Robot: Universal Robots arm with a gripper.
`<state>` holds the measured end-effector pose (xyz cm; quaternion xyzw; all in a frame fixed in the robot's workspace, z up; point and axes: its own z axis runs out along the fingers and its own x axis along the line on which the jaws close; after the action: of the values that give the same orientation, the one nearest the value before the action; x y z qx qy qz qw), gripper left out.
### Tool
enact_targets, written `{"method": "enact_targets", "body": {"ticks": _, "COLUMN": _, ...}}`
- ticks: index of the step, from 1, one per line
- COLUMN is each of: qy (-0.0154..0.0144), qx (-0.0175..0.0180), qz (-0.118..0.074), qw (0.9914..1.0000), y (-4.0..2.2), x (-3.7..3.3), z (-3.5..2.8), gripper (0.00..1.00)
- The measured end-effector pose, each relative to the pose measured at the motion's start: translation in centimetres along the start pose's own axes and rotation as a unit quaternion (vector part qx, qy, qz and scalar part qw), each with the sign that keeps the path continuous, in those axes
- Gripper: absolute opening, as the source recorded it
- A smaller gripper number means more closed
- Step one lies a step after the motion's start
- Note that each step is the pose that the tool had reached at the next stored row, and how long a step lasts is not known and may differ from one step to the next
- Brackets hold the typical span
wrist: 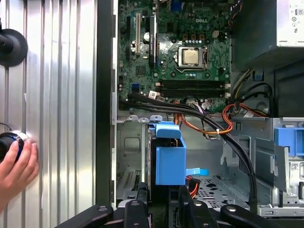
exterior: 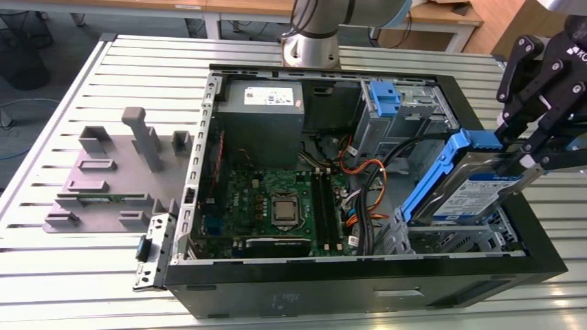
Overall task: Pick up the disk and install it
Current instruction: 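Insert the disk into the insertion slot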
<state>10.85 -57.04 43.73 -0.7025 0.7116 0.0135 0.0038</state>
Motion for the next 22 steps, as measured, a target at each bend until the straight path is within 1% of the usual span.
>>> {"method": "enact_targets", "body": {"ticks": 7, "qy": 0.0000, "qx": 0.0000, "qz": 0.000, "qw": 1.00000, "y": -0.01, "x": 0.07, "z": 0.98, "gripper": 0.35}}
{"method": "enact_targets", "body": {"ticks": 14, "qy": -0.0001, "qx": 0.0000, "qz": 0.000, "qw": 1.00000, "y": -0.02, "x": 0.07, "z": 1.10, "gripper": 0.35}}
{"method": "enact_targets", "body": {"ticks": 22, "qy": -0.0001, "qx": 0.0000, "qz": 0.000, "qw": 1.00000, "y": -0.03, "x": 0.15, "z": 2.48, "gripper": 0.35}}
